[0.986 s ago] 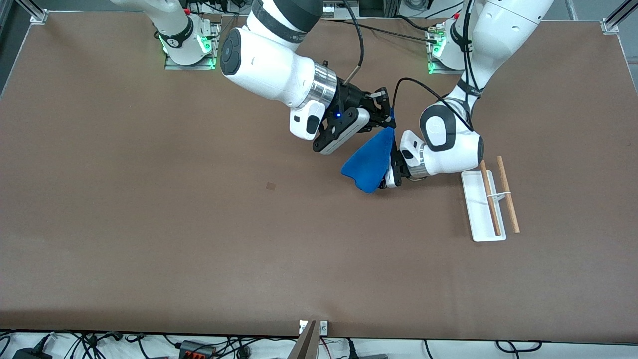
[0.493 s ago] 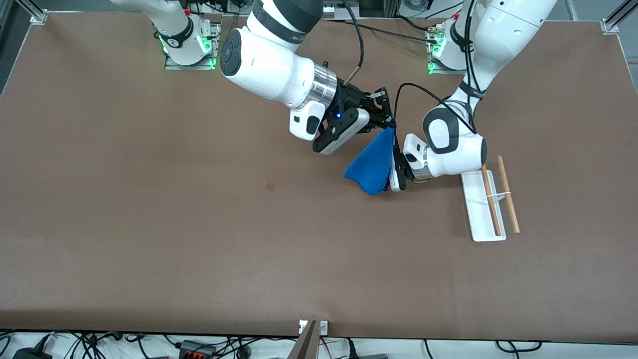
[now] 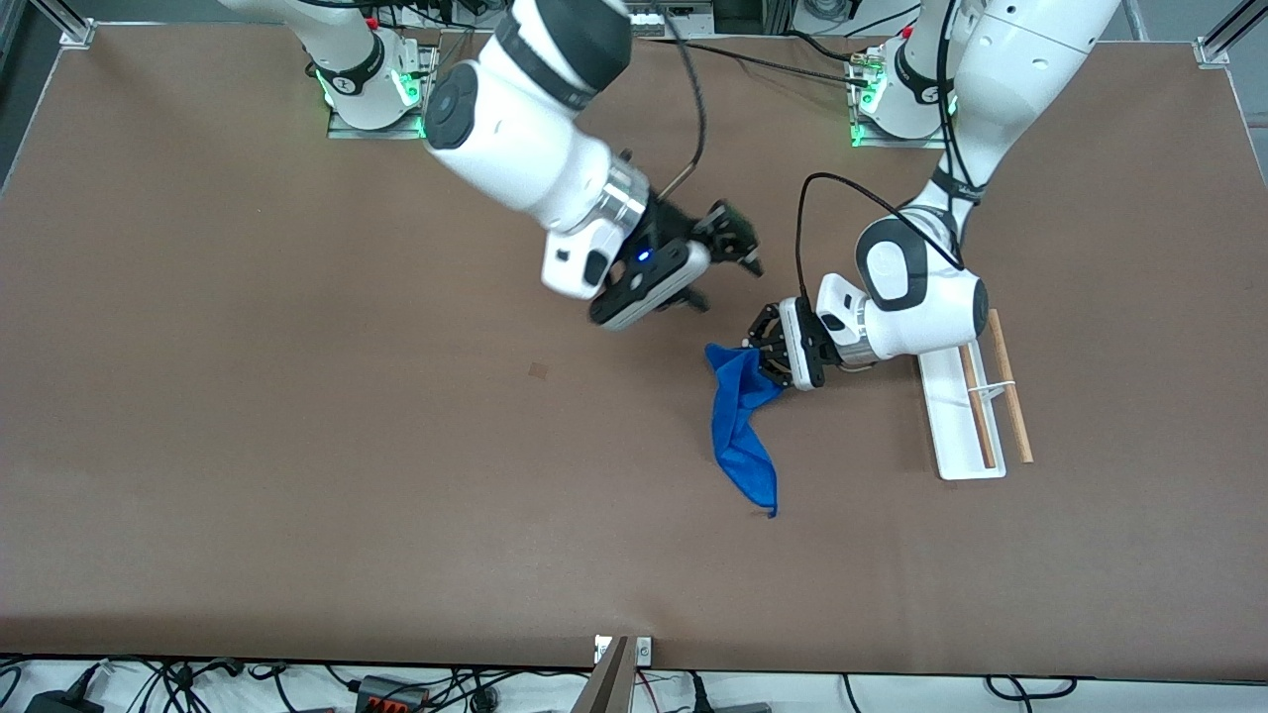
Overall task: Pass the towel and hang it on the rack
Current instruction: 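Grasp the towel with the left gripper while the right gripper releases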
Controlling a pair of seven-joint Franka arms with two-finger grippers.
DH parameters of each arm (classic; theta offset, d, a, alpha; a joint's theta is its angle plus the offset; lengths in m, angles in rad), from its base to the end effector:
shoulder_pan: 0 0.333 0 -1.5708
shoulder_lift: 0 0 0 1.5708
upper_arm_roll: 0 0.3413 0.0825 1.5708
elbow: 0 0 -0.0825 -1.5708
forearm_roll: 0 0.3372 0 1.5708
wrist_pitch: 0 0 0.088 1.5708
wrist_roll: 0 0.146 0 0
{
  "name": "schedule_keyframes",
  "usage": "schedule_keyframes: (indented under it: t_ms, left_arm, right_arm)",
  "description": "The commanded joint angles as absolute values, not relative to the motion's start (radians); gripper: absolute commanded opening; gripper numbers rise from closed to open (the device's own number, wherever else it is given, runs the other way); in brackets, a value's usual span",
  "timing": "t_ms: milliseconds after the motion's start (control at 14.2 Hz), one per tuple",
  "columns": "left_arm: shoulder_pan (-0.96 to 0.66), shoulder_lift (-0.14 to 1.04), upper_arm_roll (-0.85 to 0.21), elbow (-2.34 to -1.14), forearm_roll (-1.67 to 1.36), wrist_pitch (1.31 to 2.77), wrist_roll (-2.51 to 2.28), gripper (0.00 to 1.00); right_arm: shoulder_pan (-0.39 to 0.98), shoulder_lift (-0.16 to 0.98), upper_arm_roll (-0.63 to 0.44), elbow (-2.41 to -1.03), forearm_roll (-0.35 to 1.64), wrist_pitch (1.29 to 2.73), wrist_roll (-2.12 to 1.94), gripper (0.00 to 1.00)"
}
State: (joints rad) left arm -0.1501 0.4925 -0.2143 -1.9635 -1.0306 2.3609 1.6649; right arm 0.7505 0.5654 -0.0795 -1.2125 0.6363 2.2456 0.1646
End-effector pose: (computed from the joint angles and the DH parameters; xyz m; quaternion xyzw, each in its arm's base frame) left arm 0.5526 -0.2404 0.2543 0.7638 -0.5225 0.1869 0.3297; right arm 0.5516 0.5040 0.5085 -0.9315 -0.1141 -0.0954 0.3319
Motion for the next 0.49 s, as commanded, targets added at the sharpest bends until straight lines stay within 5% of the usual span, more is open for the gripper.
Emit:
schedule_keyframes:
  t_ms: [0,423]
  left_arm:
    - [-0.117,0.453,-0.196,-1.942,-0.892,2.258,1.525,0.01]
    - [0.000,0.373,-0.190,-1.807,-0.605,1.979,1.064,0.01]
  right_arm:
    - [0.726,0.512,-0.138,-1.261,0.527,2.127,0.166,1.00]
    - [0.649,0.517,-0.252,-1.262,0.278,1.867,0.135,1.00]
